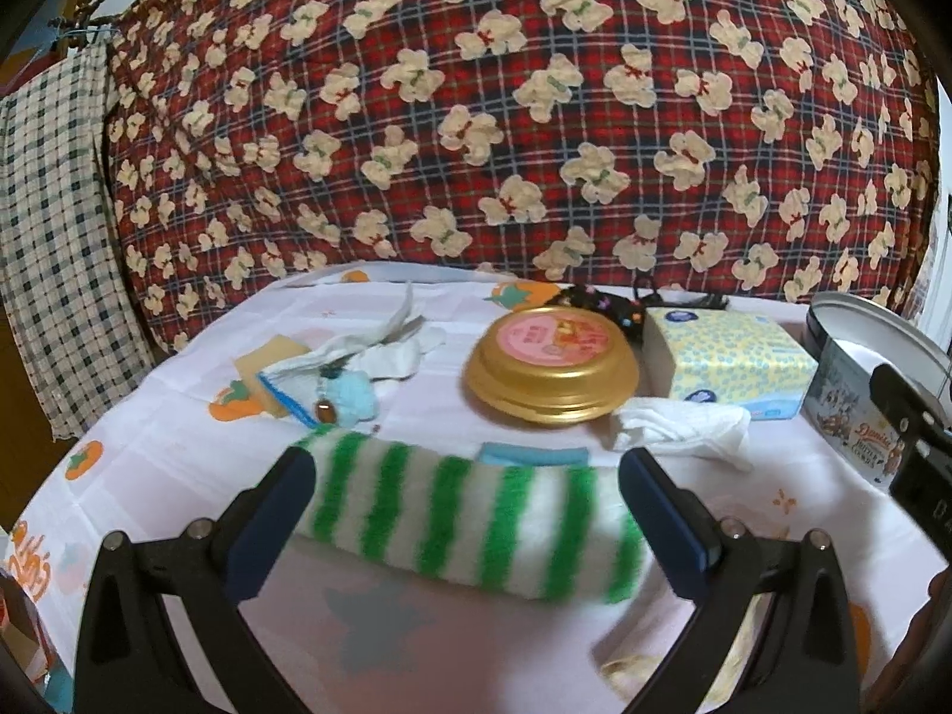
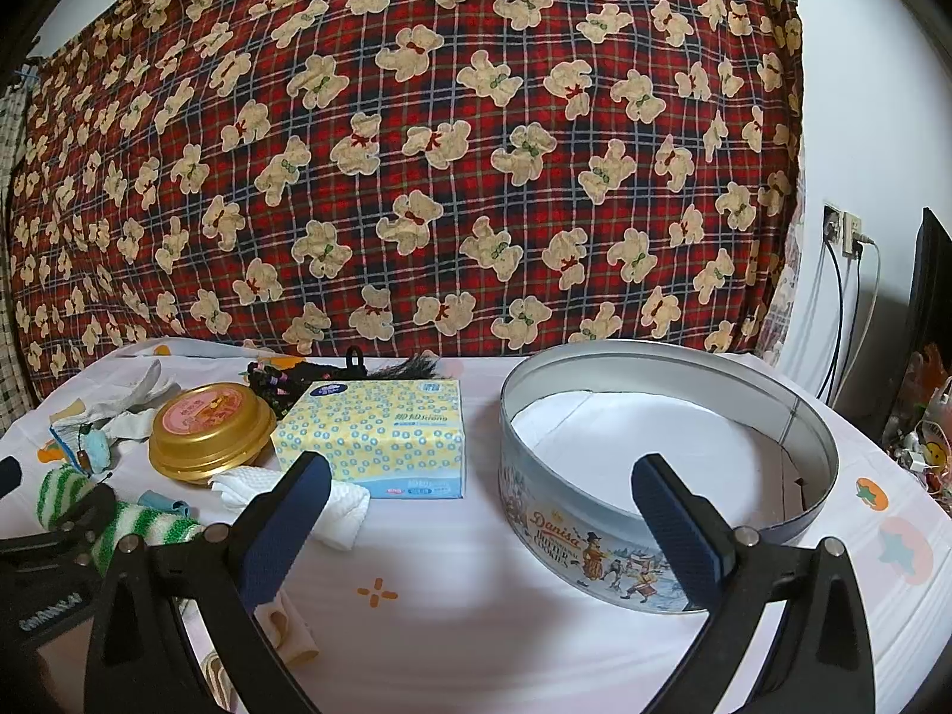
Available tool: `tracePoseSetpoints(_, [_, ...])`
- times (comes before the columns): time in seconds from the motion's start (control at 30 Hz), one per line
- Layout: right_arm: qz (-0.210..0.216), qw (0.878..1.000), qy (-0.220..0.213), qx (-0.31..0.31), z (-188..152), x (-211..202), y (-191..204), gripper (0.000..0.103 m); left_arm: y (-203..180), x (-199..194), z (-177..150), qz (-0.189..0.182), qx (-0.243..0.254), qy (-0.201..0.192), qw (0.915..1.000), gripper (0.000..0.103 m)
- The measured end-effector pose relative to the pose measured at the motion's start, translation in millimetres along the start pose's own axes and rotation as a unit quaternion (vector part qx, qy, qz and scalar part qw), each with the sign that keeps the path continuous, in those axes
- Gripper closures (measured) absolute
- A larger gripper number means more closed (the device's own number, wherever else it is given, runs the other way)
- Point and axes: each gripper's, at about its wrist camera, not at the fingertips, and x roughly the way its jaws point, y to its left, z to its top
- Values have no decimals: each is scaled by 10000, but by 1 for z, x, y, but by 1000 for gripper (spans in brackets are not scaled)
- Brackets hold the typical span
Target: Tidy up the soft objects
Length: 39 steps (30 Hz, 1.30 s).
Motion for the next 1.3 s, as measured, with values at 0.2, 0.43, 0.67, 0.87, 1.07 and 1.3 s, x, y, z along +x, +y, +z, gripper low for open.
tracePoseSetpoints(0.2, [318, 9995, 19, 21, 1, 2, 2, 1, 45, -9, -5, 278, -30, 22, 9996, 0])
tracePoseSetpoints(0.43, [585, 9982, 101, 39, 1, 0, 4, 1, 85, -8, -15, 473, -220, 185, 9985, 0])
tracePoseSetpoints(0.67, [949, 9949, 353, 8, 1, 4, 3, 13, 94, -5, -21, 438, -288, 306, 9982, 0])
tracePoseSetpoints(0.87, [1439, 9822, 1204, 90, -13, 4, 4, 25, 98, -6, -25, 215, -288, 326, 9988, 0])
tracePoseSetpoints(1.07, [1881, 9621, 1963, 189, -28, 9, 21, 25, 96, -5, -28, -108, -191, 395, 9990, 1])
tracePoseSetpoints(1.3, [2057, 9525, 2240, 156, -34, 7, 41, 25, 94, -7, -25, 194, 44, 366, 9991, 1])
